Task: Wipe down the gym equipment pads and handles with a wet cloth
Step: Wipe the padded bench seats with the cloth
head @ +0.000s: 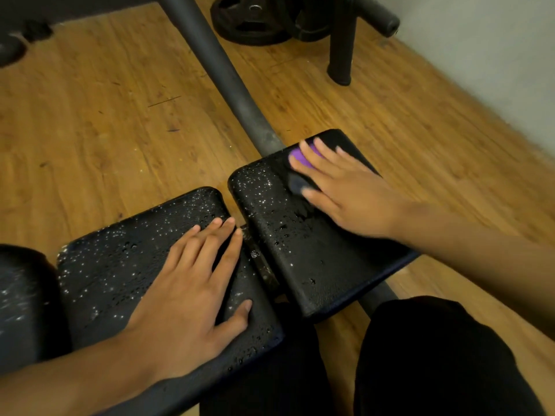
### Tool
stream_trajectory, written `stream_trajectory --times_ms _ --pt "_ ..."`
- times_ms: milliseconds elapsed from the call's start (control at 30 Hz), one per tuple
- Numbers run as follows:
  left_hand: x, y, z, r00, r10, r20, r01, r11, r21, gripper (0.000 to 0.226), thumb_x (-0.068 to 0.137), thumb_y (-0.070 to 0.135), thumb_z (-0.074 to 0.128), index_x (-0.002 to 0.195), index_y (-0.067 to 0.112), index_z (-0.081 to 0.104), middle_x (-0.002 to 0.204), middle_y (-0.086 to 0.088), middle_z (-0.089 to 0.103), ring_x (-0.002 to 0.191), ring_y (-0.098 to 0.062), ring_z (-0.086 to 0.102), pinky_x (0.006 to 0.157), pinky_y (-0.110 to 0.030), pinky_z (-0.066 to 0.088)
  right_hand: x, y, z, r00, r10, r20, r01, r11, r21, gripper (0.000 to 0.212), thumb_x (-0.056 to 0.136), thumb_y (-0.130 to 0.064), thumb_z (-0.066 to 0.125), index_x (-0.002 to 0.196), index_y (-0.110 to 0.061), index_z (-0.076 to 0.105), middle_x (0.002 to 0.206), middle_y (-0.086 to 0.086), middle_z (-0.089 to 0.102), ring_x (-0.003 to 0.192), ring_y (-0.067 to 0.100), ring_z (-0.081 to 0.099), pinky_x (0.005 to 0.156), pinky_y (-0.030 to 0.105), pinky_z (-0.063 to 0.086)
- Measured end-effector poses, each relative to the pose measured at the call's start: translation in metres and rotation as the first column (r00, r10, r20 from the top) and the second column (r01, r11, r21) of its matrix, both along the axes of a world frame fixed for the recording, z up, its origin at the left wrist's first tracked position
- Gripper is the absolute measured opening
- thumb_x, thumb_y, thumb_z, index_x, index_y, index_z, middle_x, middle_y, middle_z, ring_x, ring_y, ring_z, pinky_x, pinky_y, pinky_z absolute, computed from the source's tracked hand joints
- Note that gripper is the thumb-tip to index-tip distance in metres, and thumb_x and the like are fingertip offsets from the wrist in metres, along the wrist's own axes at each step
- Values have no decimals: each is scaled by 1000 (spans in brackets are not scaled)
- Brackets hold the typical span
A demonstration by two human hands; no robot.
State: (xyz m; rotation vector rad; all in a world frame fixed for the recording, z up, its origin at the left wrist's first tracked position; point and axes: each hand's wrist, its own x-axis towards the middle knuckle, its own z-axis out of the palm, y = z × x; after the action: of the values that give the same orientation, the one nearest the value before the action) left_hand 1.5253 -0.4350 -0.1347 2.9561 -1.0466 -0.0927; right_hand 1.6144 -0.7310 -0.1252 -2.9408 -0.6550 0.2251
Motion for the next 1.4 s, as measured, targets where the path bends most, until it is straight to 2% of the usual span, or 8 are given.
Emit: stream_trajectory --times_ms 167,333,533,733,933,1100,1267,1400 --pt "1 1 2 1000 -1 -15 1 1000 6 87 95 60 43 159 1 35 164 -16 33 154 -34 28 125 -47 16 68 36 0 998 -56 -30 56 998 -15 61 110 -48 15 164 -18 11 172 3 3 157 16 -9 127 36 -10" --pt "0 1 3 1000 -6 -8 6 1000 12 87 95 60 42 159 2 34 164 -16 33 155 -33 26 126 -45 14 -25 -6 2 998 23 -51 -21 998 54 71 100 -58 5 163 -24 2 172 1 -3 157 18 -11 127 35 -6" --pt "-1 -1 3 1000 -2 -7 2 1000 9 87 95 60 42 158 1 36 163 -17 35 154 -34 28 125 -47 16 -111 -57 17 984 121 -129 -123 992 -8 64 107 -53 16 164 -31 -2 171 -13 -9 157 10 -10 125 34 0" --pt "0 -1 2 1000 -1 -2 1 1000 10 88 93 60 44 158 0 37 163 -17 35 153 -35 30 124 -47 17 -26 -11 0 1000 26 -16 -26 1000 11 69 102 -59 3 163 -28 1 172 -3 -6 157 15 -13 125 34 -8" --pt "0 -1 4 1000 4 -18 -4 1000 12 86 93 59 44 157 1 37 162 -16 36 153 -34 30 125 -46 16 67 38 2 994 -102 -34 103 995 13 59 111 -45 16 164 -19 15 172 3 6 157 15 -11 126 36 -11" --pt "0 -1 6 1000 13 -8 -12 1000 15 87 94 59 44 158 2 36 164 -16 34 154 -33 28 126 -44 13 -13 9 1 998 -16 -53 20 997 77 72 103 -59 7 163 -19 3 171 5 -3 157 18 -11 125 31 -10" --pt "-2 -1 4 1000 13 -5 -13 1000 8 86 94 59 44 158 1 37 163 -17 35 154 -33 28 126 -45 14 -108 -30 20 981 42 -188 -54 997 -61 73 93 -62 -8 159 -31 -18 167 -9 -24 151 3 -27 123 24 -17" --pt "-1 -2 4 1000 11 -1 -11 1000 0 87 94 59 43 158 0 36 163 -18 35 154 -34 29 125 -46 15 -87 -18 6 998 53 -42 -52 999 8 67 105 -55 7 164 -23 1 171 -3 -4 157 9 -11 126 29 -6"
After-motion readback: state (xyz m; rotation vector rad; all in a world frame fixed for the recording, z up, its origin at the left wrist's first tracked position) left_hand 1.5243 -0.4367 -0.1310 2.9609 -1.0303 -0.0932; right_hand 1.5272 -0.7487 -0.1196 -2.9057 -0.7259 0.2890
